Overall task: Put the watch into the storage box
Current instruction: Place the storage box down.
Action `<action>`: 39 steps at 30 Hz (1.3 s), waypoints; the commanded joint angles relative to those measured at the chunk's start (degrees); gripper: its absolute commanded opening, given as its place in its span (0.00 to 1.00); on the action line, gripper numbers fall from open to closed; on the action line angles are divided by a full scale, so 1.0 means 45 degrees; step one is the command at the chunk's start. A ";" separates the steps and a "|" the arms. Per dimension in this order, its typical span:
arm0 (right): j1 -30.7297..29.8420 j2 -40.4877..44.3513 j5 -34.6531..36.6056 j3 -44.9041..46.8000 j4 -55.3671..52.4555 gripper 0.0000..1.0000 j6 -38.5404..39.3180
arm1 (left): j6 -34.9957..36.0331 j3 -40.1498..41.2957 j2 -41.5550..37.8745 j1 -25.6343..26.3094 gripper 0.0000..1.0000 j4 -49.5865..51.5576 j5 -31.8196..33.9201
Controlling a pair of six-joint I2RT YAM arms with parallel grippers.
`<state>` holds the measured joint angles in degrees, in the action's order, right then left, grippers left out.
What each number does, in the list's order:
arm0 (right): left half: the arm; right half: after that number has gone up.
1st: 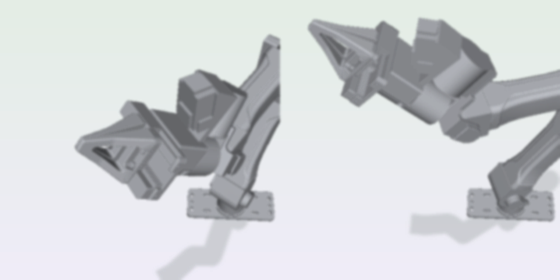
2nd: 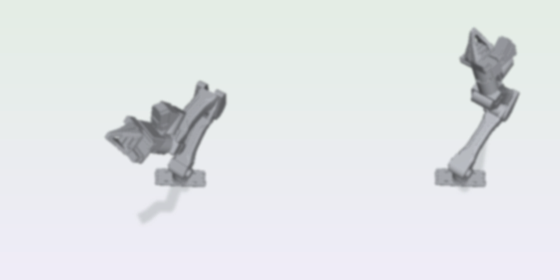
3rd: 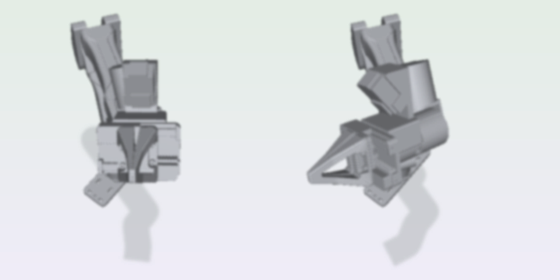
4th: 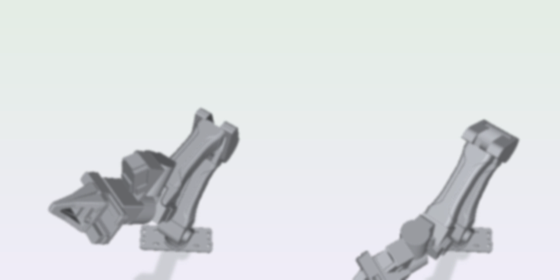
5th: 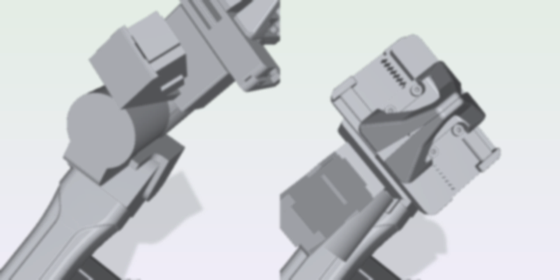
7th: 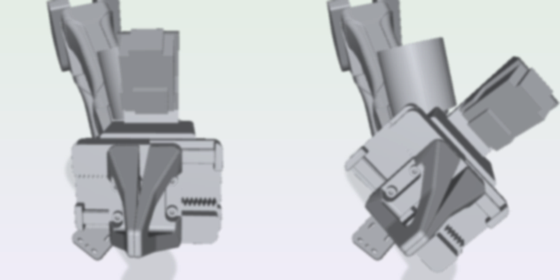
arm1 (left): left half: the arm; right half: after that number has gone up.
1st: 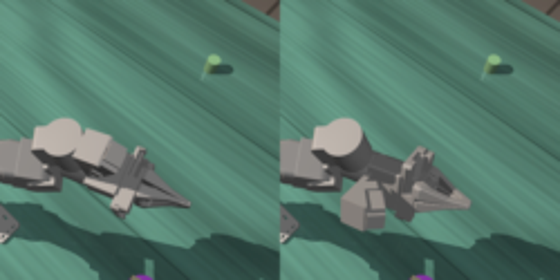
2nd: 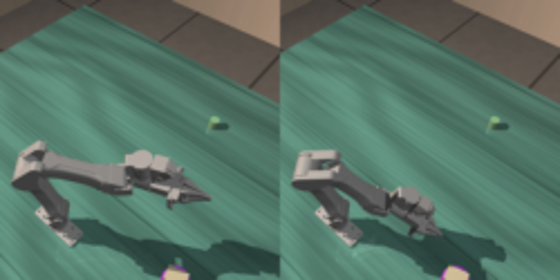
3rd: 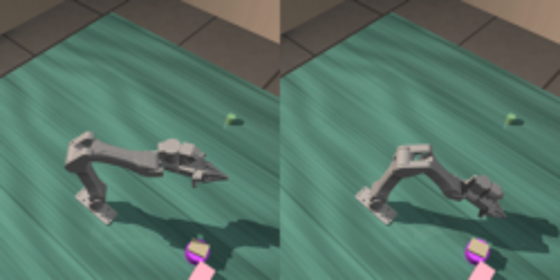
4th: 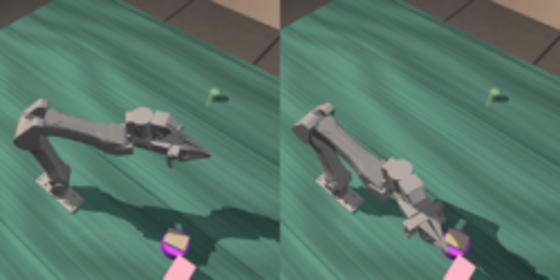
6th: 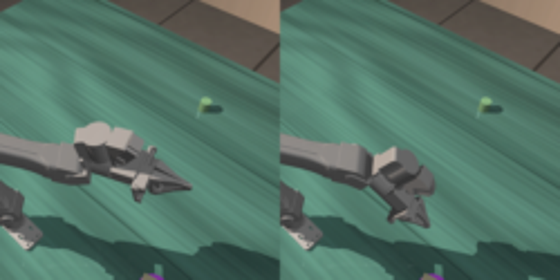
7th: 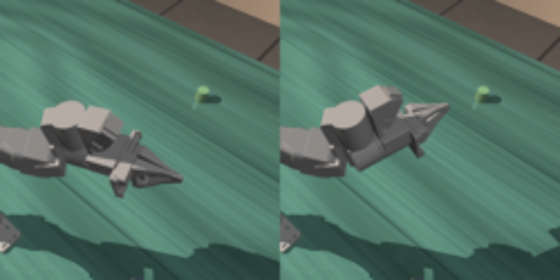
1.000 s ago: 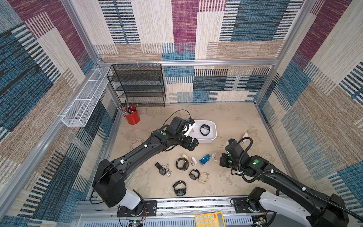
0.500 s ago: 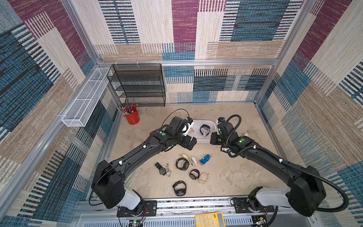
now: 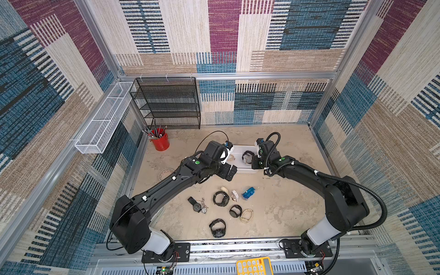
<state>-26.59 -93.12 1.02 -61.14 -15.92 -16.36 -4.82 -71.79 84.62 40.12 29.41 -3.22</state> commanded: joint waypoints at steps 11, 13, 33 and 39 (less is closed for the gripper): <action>0.0127 -0.2230 0.0294 -0.0757 0.0628 0.01 0.0909 | 0.0270 -0.0178 0.0068 -0.0002 1.00 0.0262 0.0245; 0.0127 -0.2408 0.0379 -0.0856 0.0606 0.02 0.0921 | 0.0270 -0.0170 0.0097 -0.0009 1.00 0.0276 0.0267; 0.0127 -0.0429 0.0370 -0.1083 0.0641 0.69 0.0579 | 0.0290 -0.0185 0.0043 -0.0009 1.00 0.0293 0.0404; 0.0137 0.1800 -0.0704 0.1027 0.2163 0.92 0.0722 | 0.0256 -0.0219 0.0090 0.0001 1.00 0.0312 0.0442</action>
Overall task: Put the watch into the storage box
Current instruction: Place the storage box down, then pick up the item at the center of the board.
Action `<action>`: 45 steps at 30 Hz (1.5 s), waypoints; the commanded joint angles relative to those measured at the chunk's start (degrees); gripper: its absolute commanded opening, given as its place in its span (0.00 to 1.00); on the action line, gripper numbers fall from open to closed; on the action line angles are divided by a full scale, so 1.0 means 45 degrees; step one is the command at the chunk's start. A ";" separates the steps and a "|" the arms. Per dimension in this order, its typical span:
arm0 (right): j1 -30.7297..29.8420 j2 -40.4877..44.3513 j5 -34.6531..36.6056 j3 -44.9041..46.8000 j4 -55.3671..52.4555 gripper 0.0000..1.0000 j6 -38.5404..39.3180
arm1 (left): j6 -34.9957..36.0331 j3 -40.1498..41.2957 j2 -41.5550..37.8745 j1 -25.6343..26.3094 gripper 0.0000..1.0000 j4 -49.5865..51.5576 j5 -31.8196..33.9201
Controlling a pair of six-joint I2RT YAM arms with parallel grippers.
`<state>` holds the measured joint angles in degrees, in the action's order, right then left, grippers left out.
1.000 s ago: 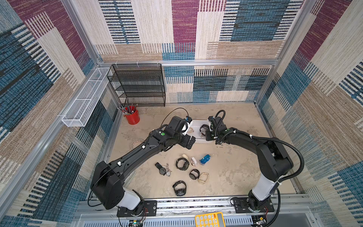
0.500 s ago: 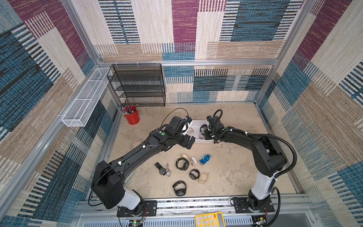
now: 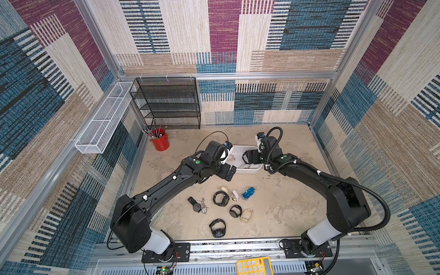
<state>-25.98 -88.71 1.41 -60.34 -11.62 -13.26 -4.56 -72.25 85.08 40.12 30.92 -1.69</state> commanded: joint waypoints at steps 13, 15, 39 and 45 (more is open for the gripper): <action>-0.0009 0.3687 -0.2357 0.3964 0.3618 1.00 0.0240 | 0.0000 -0.0125 0.0371 -0.0009 0.99 -0.0030 0.0332; -0.0009 0.3746 -0.2425 0.4014 0.3638 1.00 0.0251 | -0.0041 -0.0116 0.0401 -0.0009 0.99 -0.0016 0.0413; -0.0880 0.2263 -0.3658 0.3211 0.4762 1.00 0.0601 | -0.6975 0.5165 -0.4779 -0.0844 0.82 0.2659 0.3969; -0.1208 0.2135 -0.3476 0.3097 0.4781 0.99 0.0686 | -0.8354 0.6438 -0.5736 -0.1845 0.73 0.3054 0.2846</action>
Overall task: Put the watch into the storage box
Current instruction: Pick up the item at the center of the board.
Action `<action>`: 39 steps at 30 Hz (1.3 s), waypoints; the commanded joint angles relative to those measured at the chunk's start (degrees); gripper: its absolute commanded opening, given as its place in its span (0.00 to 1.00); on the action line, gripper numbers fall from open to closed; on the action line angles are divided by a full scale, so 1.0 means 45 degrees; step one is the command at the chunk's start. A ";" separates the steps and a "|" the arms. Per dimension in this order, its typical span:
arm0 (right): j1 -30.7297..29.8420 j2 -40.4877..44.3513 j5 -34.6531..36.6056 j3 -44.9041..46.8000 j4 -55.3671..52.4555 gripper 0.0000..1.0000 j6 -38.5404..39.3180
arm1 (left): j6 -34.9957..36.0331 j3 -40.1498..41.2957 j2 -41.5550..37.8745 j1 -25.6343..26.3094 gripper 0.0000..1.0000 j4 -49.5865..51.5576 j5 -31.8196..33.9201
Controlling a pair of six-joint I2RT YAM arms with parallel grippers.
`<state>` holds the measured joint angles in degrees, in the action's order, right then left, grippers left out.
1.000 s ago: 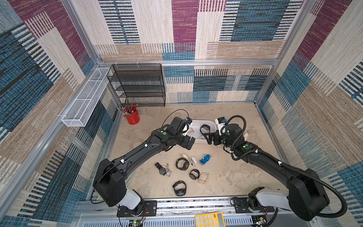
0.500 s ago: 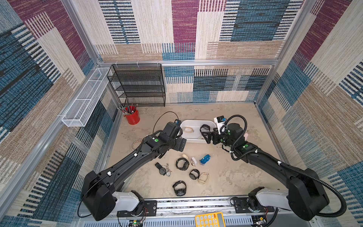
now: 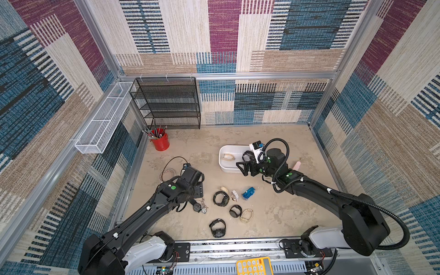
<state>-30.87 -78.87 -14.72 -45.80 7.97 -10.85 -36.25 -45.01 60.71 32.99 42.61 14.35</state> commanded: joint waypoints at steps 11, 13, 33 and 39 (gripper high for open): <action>-0.0773 0.0013 -0.0048 -0.0133 0.0574 1.00 0.0635 | -0.1916 0.1897 -0.0485 -0.1538 0.67 -0.0375 -0.2185; -0.0844 0.0013 -0.0083 -0.0134 0.0612 1.00 0.0654 | -0.1869 0.1917 -0.0234 -0.1608 0.66 -0.0676 -0.2354; -0.1030 0.0047 0.0119 -0.0012 0.0615 1.00 0.0615 | -0.1379 0.1976 0.1851 -0.1895 0.53 -0.2293 -0.2622; -0.1049 0.0001 0.0030 -0.0051 0.0626 1.00 0.0615 | -0.1224 0.1879 0.2366 -0.1895 0.44 -0.2542 -0.2738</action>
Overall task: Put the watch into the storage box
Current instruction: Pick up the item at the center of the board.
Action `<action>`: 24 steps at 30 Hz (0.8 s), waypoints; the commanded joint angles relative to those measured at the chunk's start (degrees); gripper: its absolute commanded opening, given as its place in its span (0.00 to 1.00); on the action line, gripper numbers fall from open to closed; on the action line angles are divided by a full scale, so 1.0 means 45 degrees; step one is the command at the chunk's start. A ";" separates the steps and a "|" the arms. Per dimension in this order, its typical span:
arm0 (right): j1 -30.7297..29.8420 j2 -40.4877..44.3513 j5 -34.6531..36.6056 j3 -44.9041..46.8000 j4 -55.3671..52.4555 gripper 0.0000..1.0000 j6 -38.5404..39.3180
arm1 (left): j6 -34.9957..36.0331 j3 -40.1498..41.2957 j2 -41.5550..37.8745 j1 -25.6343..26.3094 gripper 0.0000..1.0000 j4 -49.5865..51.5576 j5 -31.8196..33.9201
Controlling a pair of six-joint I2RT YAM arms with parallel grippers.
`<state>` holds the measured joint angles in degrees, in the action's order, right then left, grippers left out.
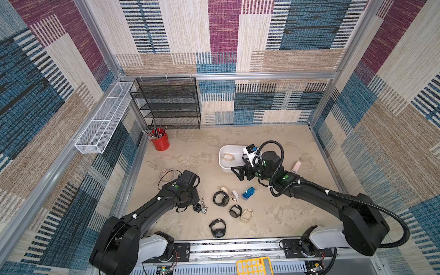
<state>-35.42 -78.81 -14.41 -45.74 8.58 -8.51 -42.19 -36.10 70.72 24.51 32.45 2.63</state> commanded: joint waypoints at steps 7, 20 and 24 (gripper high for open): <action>-0.0077 -0.0111 -0.0095 -0.0120 0.0496 1.00 0.0095 | 0.0141 -0.0219 0.0408 -0.0018 0.32 -0.0521 -0.0215; -0.0117 -0.0249 -0.0151 -0.0266 0.0496 1.00 0.0136 | 0.0348 -0.0761 0.0536 -0.0018 0.09 -0.1173 -0.0730; -0.0136 -0.0133 -0.0696 -0.0107 0.0712 1.00 0.0037 | 0.0530 -0.1137 0.0391 -0.0018 0.05 -0.1185 -0.0875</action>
<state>-35.92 -79.81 -15.22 -46.28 9.19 -8.12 -40.75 -40.12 73.03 24.51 28.47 -0.36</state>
